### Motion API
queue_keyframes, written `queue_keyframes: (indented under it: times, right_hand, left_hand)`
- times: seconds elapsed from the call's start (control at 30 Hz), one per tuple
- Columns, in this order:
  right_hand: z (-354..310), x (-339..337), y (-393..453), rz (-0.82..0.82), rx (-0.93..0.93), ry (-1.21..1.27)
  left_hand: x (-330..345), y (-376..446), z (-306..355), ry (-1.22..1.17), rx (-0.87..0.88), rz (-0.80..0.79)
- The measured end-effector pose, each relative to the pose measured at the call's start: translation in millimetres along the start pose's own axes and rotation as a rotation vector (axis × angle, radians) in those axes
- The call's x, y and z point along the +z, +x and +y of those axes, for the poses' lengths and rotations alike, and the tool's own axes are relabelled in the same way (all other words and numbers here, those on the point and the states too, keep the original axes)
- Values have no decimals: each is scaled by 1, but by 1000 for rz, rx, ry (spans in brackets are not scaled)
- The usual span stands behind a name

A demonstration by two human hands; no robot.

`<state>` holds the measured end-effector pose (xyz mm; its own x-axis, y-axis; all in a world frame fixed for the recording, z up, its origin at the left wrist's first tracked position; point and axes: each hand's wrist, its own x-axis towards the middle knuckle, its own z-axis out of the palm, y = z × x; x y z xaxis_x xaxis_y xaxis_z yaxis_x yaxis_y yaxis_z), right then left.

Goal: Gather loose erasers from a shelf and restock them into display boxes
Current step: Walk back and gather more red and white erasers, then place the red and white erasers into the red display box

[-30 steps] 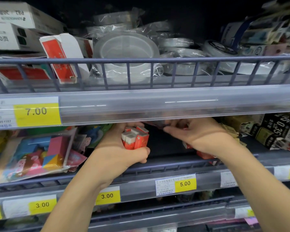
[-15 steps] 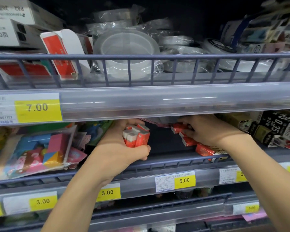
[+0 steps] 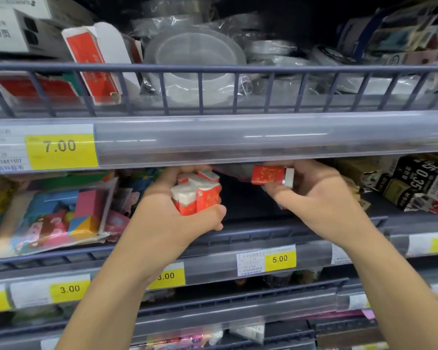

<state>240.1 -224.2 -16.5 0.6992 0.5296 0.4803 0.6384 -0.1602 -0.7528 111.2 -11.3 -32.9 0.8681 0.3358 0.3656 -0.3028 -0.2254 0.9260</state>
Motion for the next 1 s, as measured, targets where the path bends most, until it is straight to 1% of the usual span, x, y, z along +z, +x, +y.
queue_keyframes:
  times: [0.1, 0.17, 0.27, 0.37, 0.5, 0.6, 0.77, 0.83, 0.9, 1.0]
  right_hand:
    - [-6, 5, -27, -28, -12, 229]
    - [-4, 10, -46, -54, 19, 377]
    - [7, 23, -77, -81, 110, 554]
    - [22, 41, -114, -92, 237, 673]
    - [47, 71, -167, -119, 446, 726]
    - [67, 91, -206, -117, 616, 785]
    - [105, 122, -259, -45, 984, 833]
    - [117, 135, -277, -30, 1106, 780]
    - [130, 147, -296, -37, 1183, 668]
    - [144, 157, -319, -106, 1190, 498]
  left_hand:
    - [-2, -19, 4, -134, 21, -11]
    - [-5, -35, 1, -201, 10, -32]
    - [-8, -63, -11, -257, -40, -87]
    - [-10, -92, -32, -277, -142, -116]
    - [-12, -129, -73, -261, -355, -126]
    - [-12, -158, -116, -263, -547, -80]
    - [-16, -209, -186, -234, -850, -34]
    - [-19, -229, -205, -229, -952, -15]
    - [-21, -247, -220, -227, -1027, 27]
    - [-25, -272, -233, -225, -1090, 90]
